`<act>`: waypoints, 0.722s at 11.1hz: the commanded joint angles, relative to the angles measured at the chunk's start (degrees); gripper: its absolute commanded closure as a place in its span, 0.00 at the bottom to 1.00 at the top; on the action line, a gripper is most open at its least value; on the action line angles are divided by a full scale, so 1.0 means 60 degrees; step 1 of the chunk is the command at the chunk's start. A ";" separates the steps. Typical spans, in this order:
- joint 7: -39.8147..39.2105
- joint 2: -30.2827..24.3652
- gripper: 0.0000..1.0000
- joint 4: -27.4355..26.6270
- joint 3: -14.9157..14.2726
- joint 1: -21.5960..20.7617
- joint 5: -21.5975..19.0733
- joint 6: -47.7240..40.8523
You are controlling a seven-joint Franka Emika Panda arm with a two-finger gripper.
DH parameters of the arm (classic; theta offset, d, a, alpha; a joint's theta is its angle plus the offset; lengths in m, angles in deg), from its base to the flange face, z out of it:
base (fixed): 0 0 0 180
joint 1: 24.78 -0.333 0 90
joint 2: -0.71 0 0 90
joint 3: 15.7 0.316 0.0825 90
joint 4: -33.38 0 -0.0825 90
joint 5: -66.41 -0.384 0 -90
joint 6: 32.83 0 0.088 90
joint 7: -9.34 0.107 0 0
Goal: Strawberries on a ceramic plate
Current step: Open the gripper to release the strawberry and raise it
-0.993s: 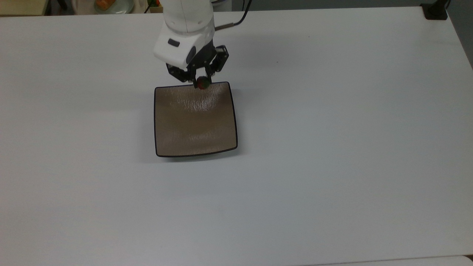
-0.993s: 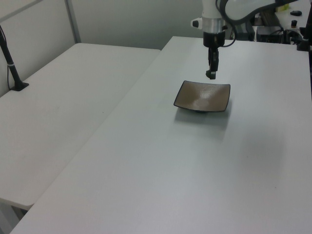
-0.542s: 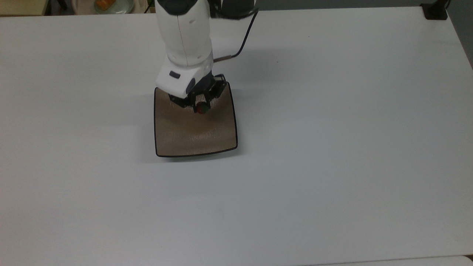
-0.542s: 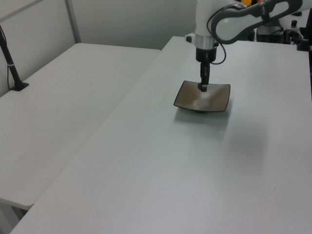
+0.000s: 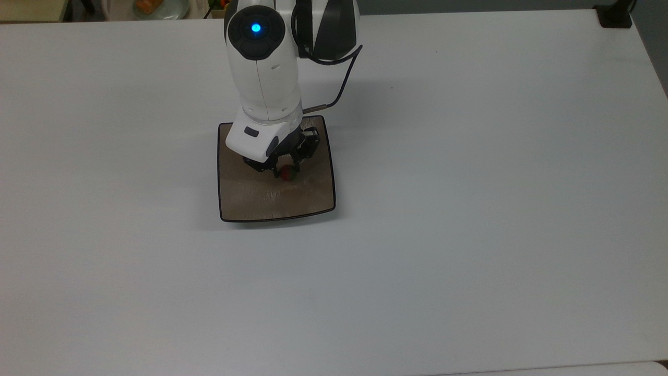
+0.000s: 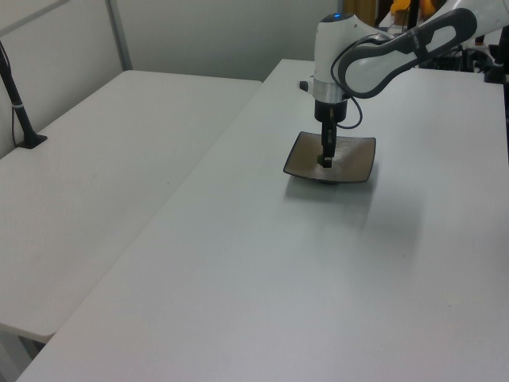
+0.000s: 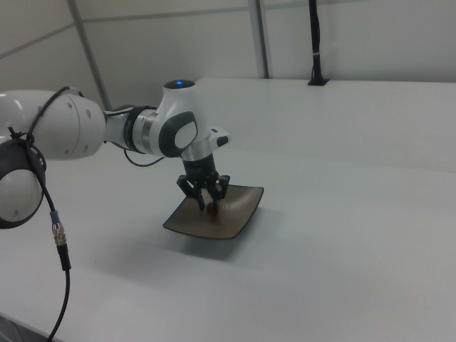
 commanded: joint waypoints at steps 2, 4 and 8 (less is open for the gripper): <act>0.0140 -0.0281 0.00 -0.0184 -0.0025 -0.0074 -0.0180 0.0096; 0.0737 -0.0849 0.00 -0.0097 -0.0039 -0.0103 -0.0064 -0.0371; 0.2099 -0.2270 0.00 0.0109 -0.0025 -0.0176 -0.0063 -0.1719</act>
